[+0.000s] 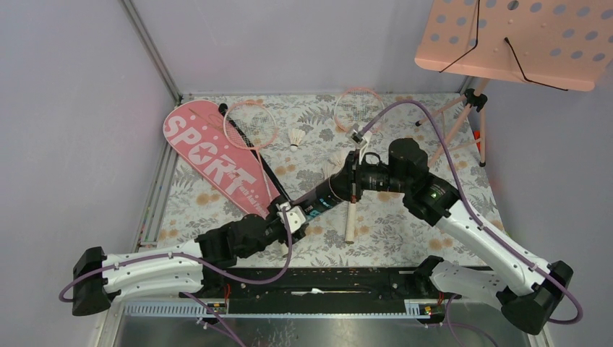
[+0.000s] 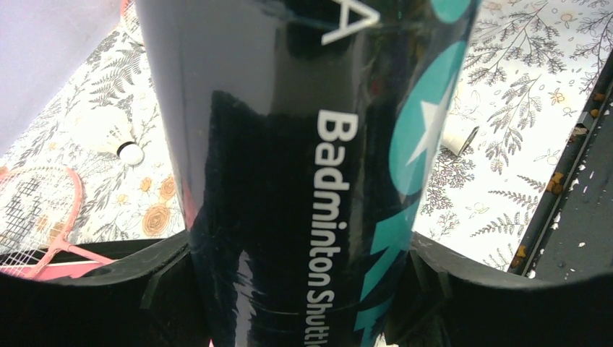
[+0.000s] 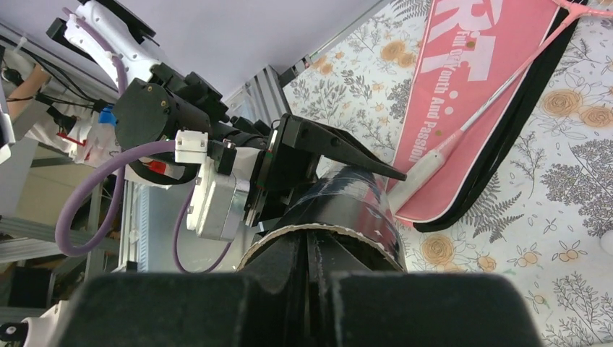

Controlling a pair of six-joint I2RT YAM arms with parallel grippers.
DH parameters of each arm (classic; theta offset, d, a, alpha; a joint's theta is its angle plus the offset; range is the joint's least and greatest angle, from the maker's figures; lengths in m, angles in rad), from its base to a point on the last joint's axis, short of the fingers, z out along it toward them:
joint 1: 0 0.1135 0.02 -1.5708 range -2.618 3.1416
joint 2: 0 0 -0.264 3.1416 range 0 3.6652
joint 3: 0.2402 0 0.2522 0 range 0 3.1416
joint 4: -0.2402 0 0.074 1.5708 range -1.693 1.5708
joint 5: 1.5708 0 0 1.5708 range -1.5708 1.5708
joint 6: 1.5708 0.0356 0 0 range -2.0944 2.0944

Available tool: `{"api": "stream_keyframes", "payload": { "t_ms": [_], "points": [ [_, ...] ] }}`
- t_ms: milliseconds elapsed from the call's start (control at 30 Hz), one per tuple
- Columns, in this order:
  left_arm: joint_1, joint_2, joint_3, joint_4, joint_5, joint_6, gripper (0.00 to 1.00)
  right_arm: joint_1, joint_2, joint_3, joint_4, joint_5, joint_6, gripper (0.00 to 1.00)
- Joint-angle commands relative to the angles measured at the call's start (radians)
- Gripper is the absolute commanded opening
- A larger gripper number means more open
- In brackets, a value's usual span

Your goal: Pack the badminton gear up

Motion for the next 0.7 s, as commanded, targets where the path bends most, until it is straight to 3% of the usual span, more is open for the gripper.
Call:
{"api": "stream_keyframes", "payload": {
  "t_ms": [0, 133, 300, 433, 667],
  "points": [
    [-0.003, -0.015, -0.003, 0.086, 0.040, -0.027, 0.18, 0.081, 0.066, 0.070, -0.072, -0.008, -0.031, 0.01],
    [-0.003, -0.021, -0.005, 0.089, 0.030, -0.032, 0.17, 0.091, 0.079, 0.170, -0.224, 0.061, -0.115, 0.12],
    [-0.003, -0.034, -0.013, 0.094, -0.029, -0.047, 0.16, 0.091, 0.008, 0.266, -0.356, 0.276, -0.191, 0.42],
    [-0.003, -0.050, -0.024, 0.103, -0.054, -0.048, 0.16, 0.091, -0.078, 0.294, -0.373, 0.377, -0.262, 0.67],
    [-0.003, -0.086, -0.027, 0.103, -0.147, -0.070, 0.16, 0.089, -0.190, 0.282, -0.357, 0.647, -0.298, 0.99]
  ]
}}
